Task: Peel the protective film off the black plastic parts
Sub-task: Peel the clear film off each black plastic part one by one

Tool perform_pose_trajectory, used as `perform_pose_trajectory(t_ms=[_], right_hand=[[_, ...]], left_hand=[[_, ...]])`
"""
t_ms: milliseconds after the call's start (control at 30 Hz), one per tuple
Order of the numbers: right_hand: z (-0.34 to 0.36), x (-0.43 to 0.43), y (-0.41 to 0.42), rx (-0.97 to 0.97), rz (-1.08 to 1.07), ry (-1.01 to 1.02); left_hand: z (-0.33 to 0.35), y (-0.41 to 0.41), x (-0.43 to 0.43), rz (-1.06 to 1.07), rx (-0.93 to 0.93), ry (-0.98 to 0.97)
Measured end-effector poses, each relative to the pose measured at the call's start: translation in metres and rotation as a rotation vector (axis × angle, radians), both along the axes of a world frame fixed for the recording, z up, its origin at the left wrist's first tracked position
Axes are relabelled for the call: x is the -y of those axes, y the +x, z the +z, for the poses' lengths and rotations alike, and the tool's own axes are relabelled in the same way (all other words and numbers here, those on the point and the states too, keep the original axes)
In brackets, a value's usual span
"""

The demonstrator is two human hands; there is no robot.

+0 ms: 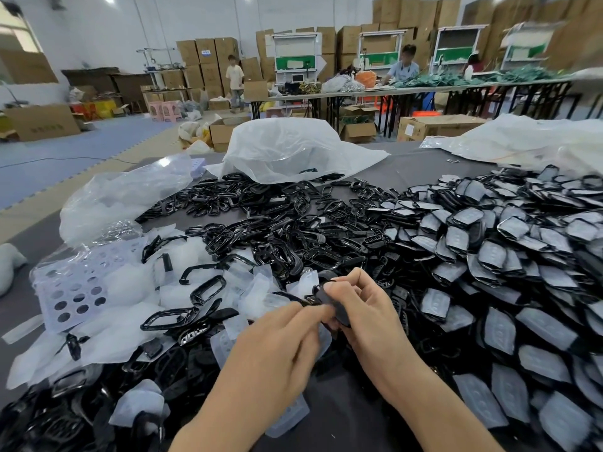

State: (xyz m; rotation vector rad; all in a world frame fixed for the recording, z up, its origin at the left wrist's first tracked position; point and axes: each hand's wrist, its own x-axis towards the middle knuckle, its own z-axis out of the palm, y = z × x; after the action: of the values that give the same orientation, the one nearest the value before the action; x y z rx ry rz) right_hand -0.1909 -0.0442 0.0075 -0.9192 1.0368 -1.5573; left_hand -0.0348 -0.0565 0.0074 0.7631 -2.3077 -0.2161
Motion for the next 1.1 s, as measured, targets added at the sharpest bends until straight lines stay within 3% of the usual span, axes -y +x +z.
perform_pose_trajectory(t_ms=[167,433,567,633,767,867,1000,1100], right_hand=[[-0.001,0.002,-0.004,0.040,-0.016,0.014],[-0.001,0.001,-0.003,0.066,0.075,0.025],[-0.003,0.000,0.005,0.034,0.177,-0.001],[-0.006,0.000,0.006,-0.065,0.162,-0.010],[-0.009,-0.005,0.001,-0.515,0.086,-0.033],[-0.007,-0.011,0.002,-0.718,0.084,-0.059],[-0.008,-0.015,0.004,-0.812,0.078,-0.067],[0.000,-0.013,-0.007,-0.769,-0.029,-0.047]], left_hand=[[-0.005,-0.010,-0.008,-0.082,0.055,-0.006],[-0.001,-0.002,0.002,0.124,-0.449,0.418],[0.002,-0.009,0.002,0.073,-0.535,0.653],[0.000,-0.009,0.004,0.103,-0.560,0.682],[-0.001,-0.003,0.012,0.178,-0.575,0.678],[-0.003,0.001,0.014,0.179,-0.545,0.664],[-0.008,-0.001,0.013,0.199,-0.566,0.663],[-0.008,-0.003,0.013,0.189,-0.645,0.718]])
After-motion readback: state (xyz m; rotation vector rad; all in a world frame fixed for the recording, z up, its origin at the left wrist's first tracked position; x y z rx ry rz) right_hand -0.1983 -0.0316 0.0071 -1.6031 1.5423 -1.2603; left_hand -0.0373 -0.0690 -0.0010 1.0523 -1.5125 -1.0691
